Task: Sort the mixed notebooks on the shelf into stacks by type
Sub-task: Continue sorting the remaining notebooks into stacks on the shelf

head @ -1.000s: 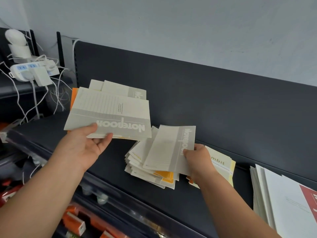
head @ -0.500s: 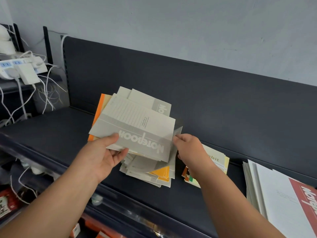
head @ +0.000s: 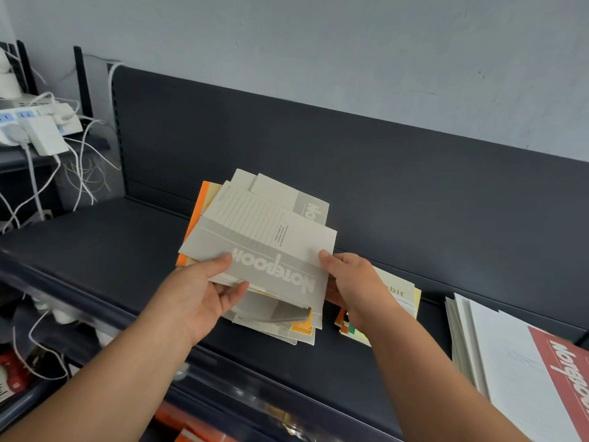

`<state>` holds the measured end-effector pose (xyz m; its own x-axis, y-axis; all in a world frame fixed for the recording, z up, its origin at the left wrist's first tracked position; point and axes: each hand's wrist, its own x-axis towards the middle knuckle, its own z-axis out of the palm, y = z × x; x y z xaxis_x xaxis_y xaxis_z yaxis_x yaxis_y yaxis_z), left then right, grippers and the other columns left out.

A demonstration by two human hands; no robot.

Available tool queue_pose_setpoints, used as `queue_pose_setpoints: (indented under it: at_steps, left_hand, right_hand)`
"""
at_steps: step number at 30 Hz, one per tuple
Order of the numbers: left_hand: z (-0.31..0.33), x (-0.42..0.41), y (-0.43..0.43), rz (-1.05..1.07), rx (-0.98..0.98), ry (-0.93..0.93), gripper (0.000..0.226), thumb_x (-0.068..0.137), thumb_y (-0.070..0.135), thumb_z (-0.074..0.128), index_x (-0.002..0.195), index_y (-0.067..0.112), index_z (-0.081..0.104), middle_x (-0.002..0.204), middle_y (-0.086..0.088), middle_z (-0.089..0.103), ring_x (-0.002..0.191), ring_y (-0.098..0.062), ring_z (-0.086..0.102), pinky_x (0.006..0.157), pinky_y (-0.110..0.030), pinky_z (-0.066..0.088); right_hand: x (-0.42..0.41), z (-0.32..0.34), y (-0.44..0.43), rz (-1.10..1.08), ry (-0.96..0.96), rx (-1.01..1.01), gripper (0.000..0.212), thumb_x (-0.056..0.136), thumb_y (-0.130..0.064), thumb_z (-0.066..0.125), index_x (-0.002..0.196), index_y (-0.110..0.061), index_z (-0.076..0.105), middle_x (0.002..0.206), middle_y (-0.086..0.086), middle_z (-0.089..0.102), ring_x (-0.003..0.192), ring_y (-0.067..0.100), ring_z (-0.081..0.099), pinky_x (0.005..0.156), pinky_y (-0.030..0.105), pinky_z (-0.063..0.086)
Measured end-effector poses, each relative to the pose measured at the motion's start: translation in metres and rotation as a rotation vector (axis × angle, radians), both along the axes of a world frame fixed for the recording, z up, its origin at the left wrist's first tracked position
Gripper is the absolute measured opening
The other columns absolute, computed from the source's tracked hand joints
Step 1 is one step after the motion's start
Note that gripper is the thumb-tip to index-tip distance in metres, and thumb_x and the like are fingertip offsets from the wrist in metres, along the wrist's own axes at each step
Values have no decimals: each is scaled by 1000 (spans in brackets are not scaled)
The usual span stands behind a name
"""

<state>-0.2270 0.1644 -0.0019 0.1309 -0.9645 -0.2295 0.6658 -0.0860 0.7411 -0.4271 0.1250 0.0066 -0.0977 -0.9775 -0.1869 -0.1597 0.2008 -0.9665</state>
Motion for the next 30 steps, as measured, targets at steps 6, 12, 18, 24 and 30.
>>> queue_pose_setpoints:
  at_steps: [6,12,18,24,30]
  left_hand:
    - [-2,0,0,-6,-6,1,22,89,4,61,108,15,67,102,-8,72,87,-24,68,49,-25,56]
    - [-4,5,0,-19,-44,22,25,89,6,60,110,17,66,102,-7,73,87,-23,69,49,-26,56]
    - [-7,21,-4,31,-44,43,23,92,4,57,109,17,65,99,-6,73,87,-22,69,51,-25,57]
    - [-13,38,-11,126,-23,51,26,93,2,55,112,18,64,103,-4,72,94,-23,68,54,-25,57]
    - [-14,53,-15,205,-31,93,26,94,3,55,110,21,63,91,0,75,92,-21,69,55,-24,57]
  right_hand:
    - [1,-3,1,-20,-9,-68,10,93,-23,66,92,-14,62,91,2,69,72,15,62,56,20,48]
    - [5,-6,0,-63,-227,-31,8,92,-11,66,87,-11,59,94,17,68,79,29,61,75,45,59]
    - [7,-10,-3,-179,-489,20,4,96,-5,58,95,-8,58,104,11,69,88,26,68,78,42,60]
    - [20,-19,2,-310,-834,65,20,96,3,53,115,-3,56,109,14,69,88,25,70,61,34,62]
    - [28,-27,10,-445,-928,69,37,96,4,54,132,-2,49,120,16,65,94,28,68,63,37,57]
